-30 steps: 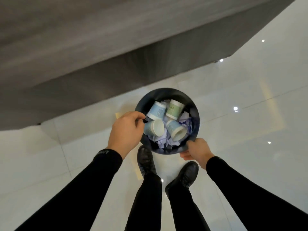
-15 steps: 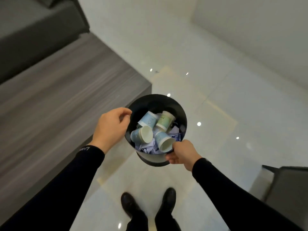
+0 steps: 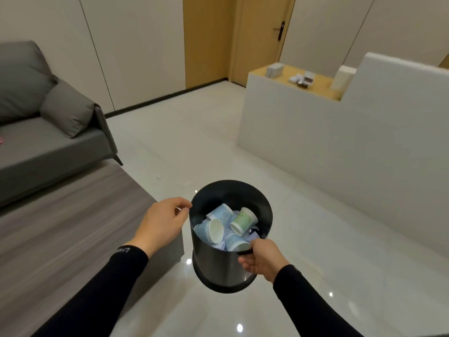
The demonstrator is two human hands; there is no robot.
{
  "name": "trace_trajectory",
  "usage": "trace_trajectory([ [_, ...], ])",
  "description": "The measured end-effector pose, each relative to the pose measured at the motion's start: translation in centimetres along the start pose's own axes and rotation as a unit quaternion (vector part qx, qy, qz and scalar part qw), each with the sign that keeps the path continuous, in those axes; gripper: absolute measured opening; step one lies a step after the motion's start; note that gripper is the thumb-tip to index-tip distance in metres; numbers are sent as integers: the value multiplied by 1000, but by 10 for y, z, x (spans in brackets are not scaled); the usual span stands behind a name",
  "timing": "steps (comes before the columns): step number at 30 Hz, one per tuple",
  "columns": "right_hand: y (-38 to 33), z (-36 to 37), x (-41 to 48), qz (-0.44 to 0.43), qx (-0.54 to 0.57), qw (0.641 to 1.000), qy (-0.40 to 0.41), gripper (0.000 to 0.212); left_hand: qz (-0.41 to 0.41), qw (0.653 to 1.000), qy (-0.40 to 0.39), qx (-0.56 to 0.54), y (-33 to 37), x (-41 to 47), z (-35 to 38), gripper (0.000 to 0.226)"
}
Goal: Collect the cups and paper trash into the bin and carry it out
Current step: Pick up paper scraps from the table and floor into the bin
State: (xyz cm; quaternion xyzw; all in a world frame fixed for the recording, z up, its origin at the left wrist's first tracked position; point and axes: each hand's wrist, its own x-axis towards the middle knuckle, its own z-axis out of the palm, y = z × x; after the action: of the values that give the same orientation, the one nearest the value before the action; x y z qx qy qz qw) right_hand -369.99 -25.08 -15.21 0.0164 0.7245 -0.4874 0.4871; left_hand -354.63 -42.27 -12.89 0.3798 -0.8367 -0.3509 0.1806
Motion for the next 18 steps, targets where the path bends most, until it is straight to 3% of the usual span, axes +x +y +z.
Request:
trace_trajectory([
  [8, -68, -12, 59, 12, -29, 999, 11, 19, -15, 1000, -7, -20, 4, 86, 36, 22],
  [18, -202, 14, 209, 46, -93, 994, 25, 24, -40, 997, -19, -67, -13, 303, 64, 23],
])
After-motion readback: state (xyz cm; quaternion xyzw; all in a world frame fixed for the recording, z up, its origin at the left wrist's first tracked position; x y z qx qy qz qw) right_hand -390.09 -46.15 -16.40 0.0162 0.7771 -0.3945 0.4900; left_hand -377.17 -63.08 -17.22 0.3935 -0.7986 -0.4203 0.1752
